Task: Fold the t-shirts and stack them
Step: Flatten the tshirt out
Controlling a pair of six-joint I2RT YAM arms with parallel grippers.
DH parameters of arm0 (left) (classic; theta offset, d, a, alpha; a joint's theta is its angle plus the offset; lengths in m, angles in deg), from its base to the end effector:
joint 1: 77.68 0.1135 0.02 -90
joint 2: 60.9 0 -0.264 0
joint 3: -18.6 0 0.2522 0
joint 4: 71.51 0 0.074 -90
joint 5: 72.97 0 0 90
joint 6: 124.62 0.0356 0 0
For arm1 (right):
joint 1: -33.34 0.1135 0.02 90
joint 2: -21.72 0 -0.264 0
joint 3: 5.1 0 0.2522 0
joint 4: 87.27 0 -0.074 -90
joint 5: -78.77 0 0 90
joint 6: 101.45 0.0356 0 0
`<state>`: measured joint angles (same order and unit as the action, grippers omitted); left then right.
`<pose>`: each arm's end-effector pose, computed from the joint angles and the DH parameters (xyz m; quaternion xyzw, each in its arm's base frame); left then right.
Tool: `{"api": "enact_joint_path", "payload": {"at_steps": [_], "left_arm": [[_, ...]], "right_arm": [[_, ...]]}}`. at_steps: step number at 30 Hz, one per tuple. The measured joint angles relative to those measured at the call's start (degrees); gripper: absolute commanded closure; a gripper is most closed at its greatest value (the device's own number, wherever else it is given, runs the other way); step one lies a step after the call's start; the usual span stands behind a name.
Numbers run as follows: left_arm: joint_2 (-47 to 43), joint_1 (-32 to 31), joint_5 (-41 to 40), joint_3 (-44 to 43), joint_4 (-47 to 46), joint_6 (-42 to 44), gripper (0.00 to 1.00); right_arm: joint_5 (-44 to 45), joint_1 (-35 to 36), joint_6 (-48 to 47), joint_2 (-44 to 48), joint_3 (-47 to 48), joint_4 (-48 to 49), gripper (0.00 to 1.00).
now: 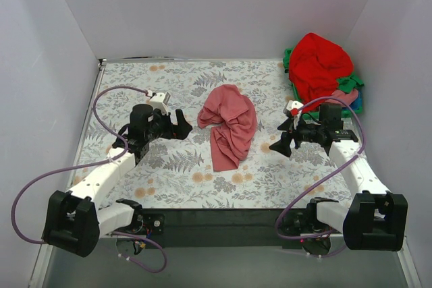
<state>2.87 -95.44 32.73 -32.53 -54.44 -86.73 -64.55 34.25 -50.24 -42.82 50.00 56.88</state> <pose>0.2289 -0.0834 0.2415 -0.1874 0.8387 -0.3817 0.3402 0.2218 0.0321 0.2428 -0.4412 0.7195 0.2822 0.4562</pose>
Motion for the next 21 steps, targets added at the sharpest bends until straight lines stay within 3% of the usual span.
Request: {"api": "enact_joint_path", "payload": {"at_steps": [21], "left_arm": [[13.33, -0.17, 1.60, -7.63, 4.22, 2.69, 0.07]], "right_arm": [[-0.09, -0.15, 0.04, 0.00, -0.02, 0.59, 0.04]]}}
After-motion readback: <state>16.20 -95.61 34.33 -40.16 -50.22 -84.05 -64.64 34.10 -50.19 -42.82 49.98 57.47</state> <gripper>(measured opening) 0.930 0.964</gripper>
